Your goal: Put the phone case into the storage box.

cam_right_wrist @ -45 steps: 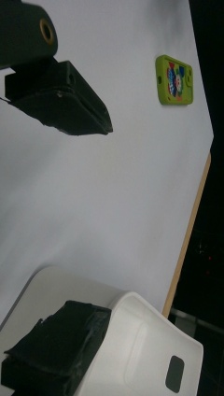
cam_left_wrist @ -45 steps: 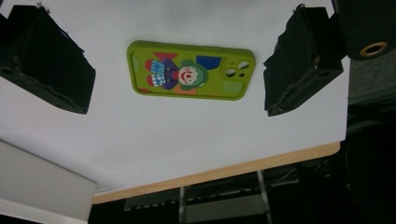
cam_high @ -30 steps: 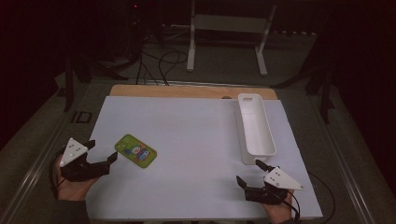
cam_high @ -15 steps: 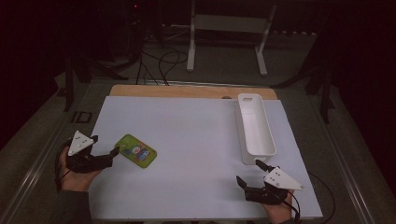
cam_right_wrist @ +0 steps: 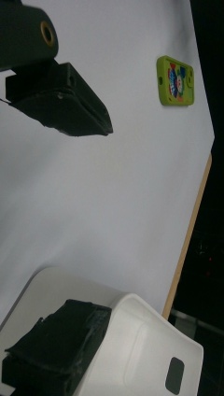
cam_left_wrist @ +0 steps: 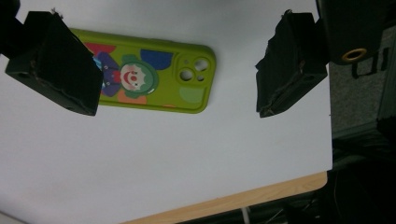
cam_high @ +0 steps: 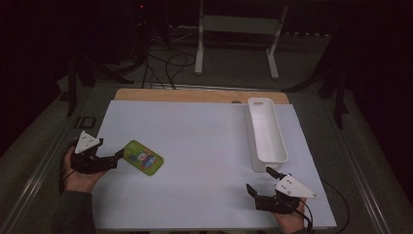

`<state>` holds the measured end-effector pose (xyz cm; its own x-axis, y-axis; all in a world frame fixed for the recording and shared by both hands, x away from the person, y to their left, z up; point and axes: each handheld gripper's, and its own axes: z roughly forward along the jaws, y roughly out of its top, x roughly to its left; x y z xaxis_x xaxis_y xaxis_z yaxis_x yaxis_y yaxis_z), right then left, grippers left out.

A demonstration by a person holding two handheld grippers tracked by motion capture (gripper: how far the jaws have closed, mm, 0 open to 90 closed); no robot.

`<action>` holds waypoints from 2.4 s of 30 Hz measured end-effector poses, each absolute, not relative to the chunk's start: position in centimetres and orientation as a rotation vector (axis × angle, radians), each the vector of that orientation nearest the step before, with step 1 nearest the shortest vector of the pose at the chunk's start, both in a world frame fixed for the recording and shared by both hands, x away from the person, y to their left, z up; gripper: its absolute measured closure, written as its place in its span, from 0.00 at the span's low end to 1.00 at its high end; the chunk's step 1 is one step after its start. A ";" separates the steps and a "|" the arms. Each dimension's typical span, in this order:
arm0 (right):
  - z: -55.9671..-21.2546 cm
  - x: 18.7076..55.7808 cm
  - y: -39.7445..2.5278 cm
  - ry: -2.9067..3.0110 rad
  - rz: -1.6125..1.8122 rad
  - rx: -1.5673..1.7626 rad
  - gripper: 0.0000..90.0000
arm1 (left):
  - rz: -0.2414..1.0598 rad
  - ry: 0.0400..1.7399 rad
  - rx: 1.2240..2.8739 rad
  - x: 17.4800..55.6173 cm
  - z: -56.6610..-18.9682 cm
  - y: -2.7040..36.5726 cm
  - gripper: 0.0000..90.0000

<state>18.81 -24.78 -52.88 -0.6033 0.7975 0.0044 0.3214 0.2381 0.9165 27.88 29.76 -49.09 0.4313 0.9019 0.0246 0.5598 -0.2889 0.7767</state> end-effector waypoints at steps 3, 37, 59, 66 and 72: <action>-52.9 18.8 -24.8 2.046 1.344 1.021 0.12 | 0.610 1.233 1.993 28.2 -49.2 29.8 0.18; -52.9 18.8 -24.8 2.050 1.341 1.015 0.13 | 0.561 1.272 2.045 29.6 -52.0 30.0 0.55; -52.8 18.7 -24.8 2.043 1.343 1.010 0.13 | 0.575 1.346 2.050 30.2 -53.1 30.4 1.00; -52.8 18.7 -24.8 2.042 1.342 1.010 0.13 | 0.565 1.371 2.061 30.2 -53.8 30.3 1.00; -52.7 18.6 -24.8 2.038 1.344 1.008 0.14 | 0.562 1.411 2.072 30.2 -54.5 30.4 1.00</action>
<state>18.63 -24.82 -52.74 -0.6039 0.7970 -0.0059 0.3086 0.2406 0.9203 30.18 30.38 -54.55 0.3570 0.9337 0.0275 0.6966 -0.2857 0.6581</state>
